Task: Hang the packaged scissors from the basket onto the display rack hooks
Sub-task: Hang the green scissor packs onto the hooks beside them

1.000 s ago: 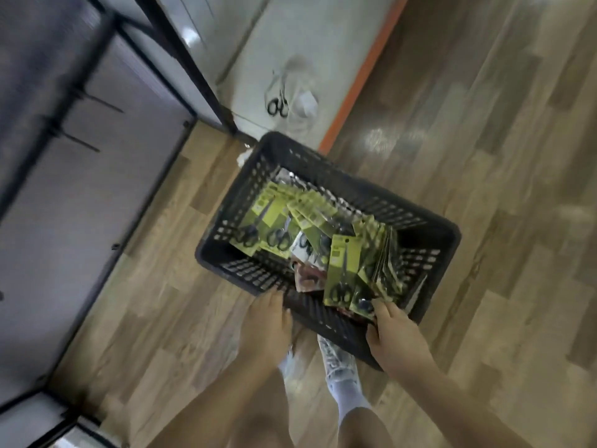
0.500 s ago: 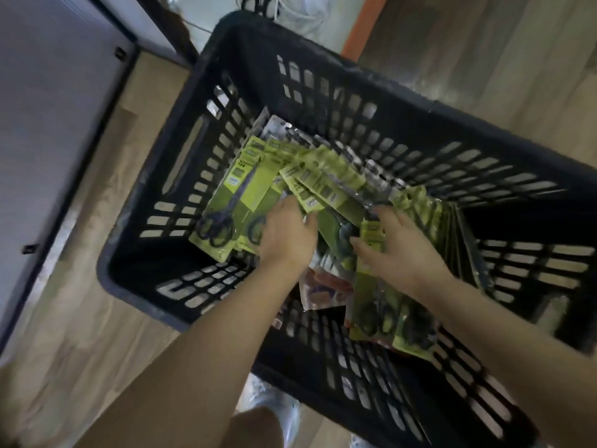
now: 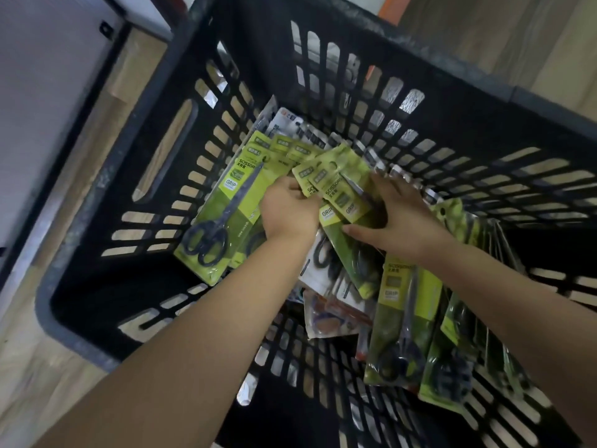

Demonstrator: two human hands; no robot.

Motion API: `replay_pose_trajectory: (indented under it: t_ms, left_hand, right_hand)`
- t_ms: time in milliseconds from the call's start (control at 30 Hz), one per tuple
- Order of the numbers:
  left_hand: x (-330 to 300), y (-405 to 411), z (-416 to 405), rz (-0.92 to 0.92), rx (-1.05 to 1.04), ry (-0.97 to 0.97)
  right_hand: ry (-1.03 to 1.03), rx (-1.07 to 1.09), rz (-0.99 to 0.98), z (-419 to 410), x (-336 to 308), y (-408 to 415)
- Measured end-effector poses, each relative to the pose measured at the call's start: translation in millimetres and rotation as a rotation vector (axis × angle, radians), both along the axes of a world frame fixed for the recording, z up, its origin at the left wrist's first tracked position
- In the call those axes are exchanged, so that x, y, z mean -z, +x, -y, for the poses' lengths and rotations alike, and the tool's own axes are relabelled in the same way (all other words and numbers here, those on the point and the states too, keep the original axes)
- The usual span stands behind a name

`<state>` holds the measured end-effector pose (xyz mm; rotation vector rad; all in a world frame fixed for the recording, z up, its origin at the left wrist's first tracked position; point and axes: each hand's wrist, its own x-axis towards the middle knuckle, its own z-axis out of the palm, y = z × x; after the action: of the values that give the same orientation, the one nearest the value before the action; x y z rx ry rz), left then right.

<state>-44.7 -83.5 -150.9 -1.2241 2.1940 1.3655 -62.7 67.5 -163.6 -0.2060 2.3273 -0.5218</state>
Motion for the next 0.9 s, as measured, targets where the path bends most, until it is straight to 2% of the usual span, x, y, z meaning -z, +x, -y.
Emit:
replay_pose_trajectory:
  t_ms: [67,267,367,500,700,800,900]
  left_hand:
    - [-0.3,0.4,7.8,-0.009,-0.055,0.066]
    - [-16.9,4.8,45.3,-0.018,-0.031,0.035]
    - [-20.2,6.7,59.6,0.028,-0.078,0.103]
    - [-19.4,12.0,63.7,0.079,-0.114,0.302]
    - [-23.1,9.9,60.8,0.097,0.052,0.361]
    - [-27.2,12.0,61.8,0.066,0.033,0.363]
    - [-37.2,18.1,64.7,0.054,-0.06,0.404]
  right_hand:
    - [-0.002,0.033,-0.028,3.5,-1.9,1.7]
    - [-0.001,0.055,-0.02,35.0,-9.3,14.8]
    - [0.018,0.093,-0.019,46.1,-9.0,18.7]
    - [-0.095,0.311,0.003,45.4,-3.8,15.5]
    - [-0.232,0.546,0.111,40.2,1.6,15.4]
    - [-0.334,0.735,0.252,40.7,-1.4,15.2]
    - [-0.35,0.819,0.328,43.2,-7.1,15.1]
